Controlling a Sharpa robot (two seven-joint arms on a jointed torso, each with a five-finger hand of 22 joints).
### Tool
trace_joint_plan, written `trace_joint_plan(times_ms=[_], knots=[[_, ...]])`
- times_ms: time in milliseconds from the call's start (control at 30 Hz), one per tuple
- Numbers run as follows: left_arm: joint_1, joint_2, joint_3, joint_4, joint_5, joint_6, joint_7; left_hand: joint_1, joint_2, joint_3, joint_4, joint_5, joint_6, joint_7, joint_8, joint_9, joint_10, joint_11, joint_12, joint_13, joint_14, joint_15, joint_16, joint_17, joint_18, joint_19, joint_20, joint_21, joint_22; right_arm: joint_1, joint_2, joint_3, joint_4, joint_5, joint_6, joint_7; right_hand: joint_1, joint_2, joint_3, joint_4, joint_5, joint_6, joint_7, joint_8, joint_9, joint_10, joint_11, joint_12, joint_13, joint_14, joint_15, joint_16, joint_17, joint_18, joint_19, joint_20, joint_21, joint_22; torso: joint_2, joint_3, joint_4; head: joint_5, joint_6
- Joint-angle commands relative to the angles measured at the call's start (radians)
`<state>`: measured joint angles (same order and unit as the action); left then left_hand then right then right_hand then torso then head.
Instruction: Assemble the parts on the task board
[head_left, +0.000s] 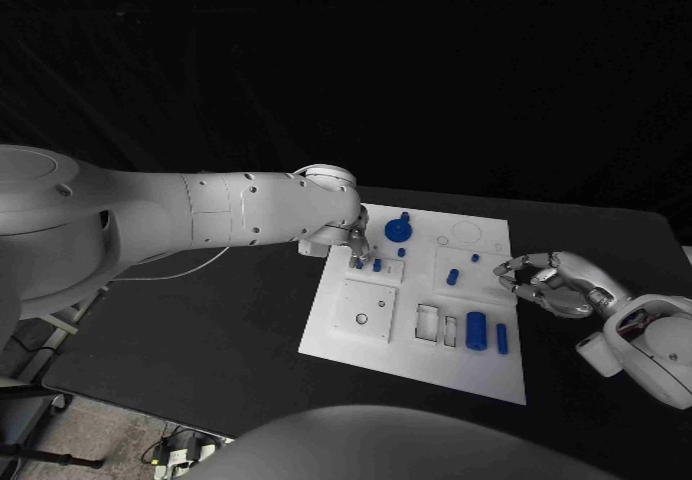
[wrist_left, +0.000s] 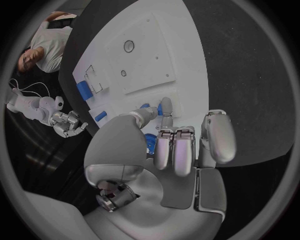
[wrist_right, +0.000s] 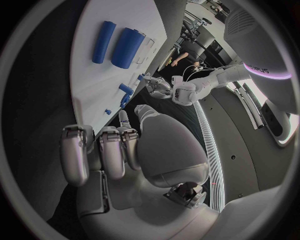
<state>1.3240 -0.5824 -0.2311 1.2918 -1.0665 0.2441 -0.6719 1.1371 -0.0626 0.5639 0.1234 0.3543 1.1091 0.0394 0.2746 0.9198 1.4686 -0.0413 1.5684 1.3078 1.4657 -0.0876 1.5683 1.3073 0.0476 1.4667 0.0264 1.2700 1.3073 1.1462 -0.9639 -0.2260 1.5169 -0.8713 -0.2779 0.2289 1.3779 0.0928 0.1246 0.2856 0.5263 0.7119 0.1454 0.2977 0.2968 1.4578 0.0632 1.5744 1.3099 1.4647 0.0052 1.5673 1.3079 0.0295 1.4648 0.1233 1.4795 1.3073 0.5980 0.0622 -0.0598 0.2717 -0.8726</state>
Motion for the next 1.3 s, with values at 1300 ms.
trace_joint_plan(times_ms=[1300], knots=[[-0.011,0.025,0.000,-0.037,-0.043,0.093,0.006,0.001,0.014,-0.039,-0.058,-0.085,-0.057,0.004,-0.034,-0.039,0.102,0.016,0.002,0.262,0.105,0.015,0.003,0.263,0.022,-0.033,0.013,-0.078,0.169,-0.003,-0.012,0.000,0.012,-0.002,0.004,0.006,-0.004,-0.005,0.006,-0.001,0.002,0.001,0.003,0.007,0.001,0.113,0.002,-0.004,0.261,0.106,0.009,0.003,0.263,0.003,0.002,0.002,-0.006,0.220,0.000,0.0005,-0.0002,-0.006,0.000]])
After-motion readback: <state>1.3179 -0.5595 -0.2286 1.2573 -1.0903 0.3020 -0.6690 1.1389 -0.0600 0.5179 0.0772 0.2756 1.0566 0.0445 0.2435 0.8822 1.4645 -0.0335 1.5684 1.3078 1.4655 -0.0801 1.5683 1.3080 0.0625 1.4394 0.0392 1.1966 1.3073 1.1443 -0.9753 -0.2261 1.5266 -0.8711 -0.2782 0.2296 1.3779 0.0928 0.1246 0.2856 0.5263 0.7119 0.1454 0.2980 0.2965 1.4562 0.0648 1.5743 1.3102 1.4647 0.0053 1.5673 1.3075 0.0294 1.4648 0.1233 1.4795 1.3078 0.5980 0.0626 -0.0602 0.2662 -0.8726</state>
